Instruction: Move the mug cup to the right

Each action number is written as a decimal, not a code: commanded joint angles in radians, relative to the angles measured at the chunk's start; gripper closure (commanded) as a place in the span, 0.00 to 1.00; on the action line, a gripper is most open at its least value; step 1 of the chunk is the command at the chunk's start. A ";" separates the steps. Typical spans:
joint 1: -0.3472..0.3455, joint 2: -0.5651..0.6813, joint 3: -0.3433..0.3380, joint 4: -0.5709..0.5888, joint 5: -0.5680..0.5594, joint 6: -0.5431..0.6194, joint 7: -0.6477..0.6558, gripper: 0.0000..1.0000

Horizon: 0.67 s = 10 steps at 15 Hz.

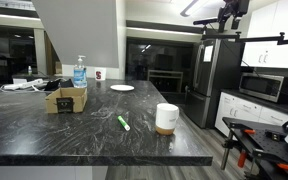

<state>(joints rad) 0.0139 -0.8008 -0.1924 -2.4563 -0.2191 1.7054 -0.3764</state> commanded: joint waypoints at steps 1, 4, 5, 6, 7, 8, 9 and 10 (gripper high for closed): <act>0.025 0.136 -0.009 0.013 0.004 0.139 -0.011 0.00; 0.036 0.288 0.000 0.023 0.050 0.292 -0.003 0.00; 0.042 0.334 0.004 0.028 0.070 0.334 -0.013 0.00; 0.047 0.388 0.014 0.029 0.087 0.385 -0.010 0.00; 0.045 0.436 0.033 0.034 0.084 0.429 0.009 0.00; 0.055 0.487 0.040 0.041 0.103 0.465 -0.003 0.00; 0.055 0.533 0.055 0.045 0.110 0.504 0.000 0.00; 0.058 0.572 0.065 0.045 0.126 0.533 -0.007 0.00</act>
<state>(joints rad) 0.0754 -0.3279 -0.1539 -2.4478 -0.1296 2.1893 -0.3706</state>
